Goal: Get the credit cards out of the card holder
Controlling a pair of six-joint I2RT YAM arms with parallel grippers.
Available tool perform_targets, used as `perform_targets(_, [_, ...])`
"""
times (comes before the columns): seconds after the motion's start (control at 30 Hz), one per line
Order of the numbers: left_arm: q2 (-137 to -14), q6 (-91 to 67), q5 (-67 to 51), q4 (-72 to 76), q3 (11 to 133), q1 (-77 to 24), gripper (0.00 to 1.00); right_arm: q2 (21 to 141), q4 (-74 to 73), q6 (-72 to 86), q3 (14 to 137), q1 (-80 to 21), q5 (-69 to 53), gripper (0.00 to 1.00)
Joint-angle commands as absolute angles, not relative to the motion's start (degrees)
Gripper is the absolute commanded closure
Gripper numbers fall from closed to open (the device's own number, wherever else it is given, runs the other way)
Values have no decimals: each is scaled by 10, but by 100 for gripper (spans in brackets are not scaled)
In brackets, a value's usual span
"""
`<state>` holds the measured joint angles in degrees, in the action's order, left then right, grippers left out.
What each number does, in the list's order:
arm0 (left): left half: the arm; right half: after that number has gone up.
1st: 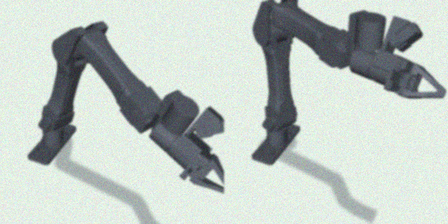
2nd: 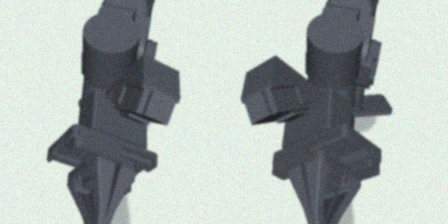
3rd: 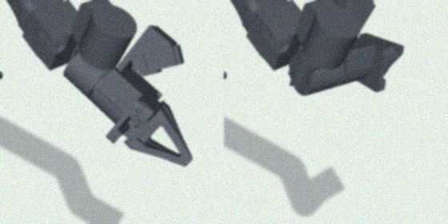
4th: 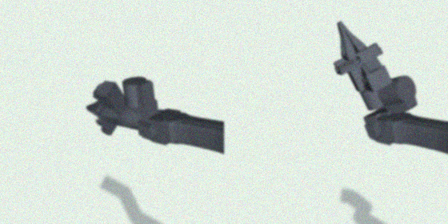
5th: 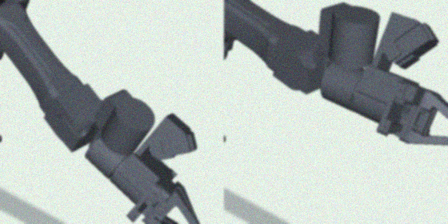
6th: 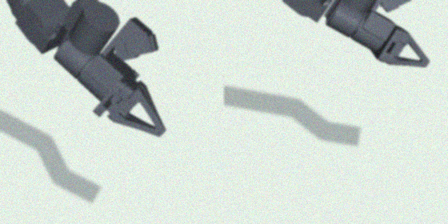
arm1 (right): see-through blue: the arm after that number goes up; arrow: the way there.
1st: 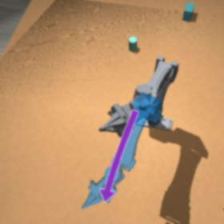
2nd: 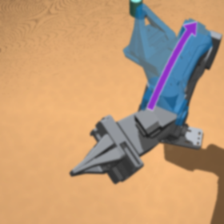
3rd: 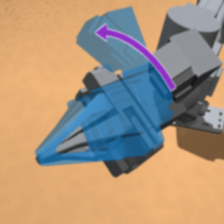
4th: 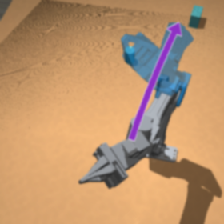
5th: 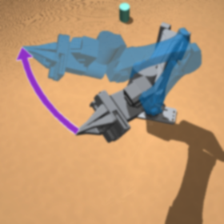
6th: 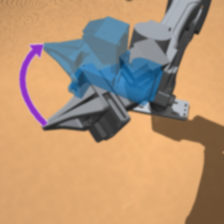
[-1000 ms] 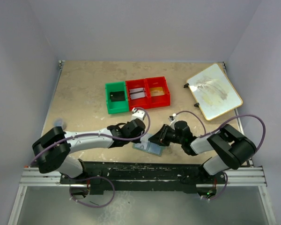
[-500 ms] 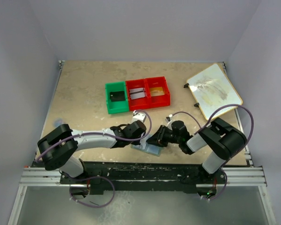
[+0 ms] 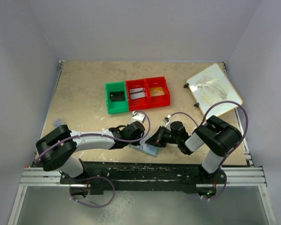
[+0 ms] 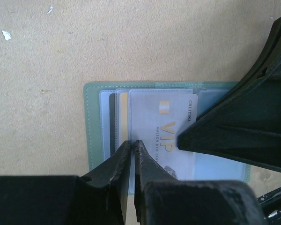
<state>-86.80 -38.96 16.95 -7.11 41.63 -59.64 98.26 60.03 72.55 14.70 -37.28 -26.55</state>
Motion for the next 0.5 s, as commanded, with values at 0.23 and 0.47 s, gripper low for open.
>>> perform_targets(0.23, [-876, -393, 188, -112, 412, -596, 96, 938, 568, 716, 162, -379, -259, 82])
perform_targets(0.47, [-881, -395, 193, -118, 420, -597, 96, 923, 554, 719, 162, -379, -259, 90])
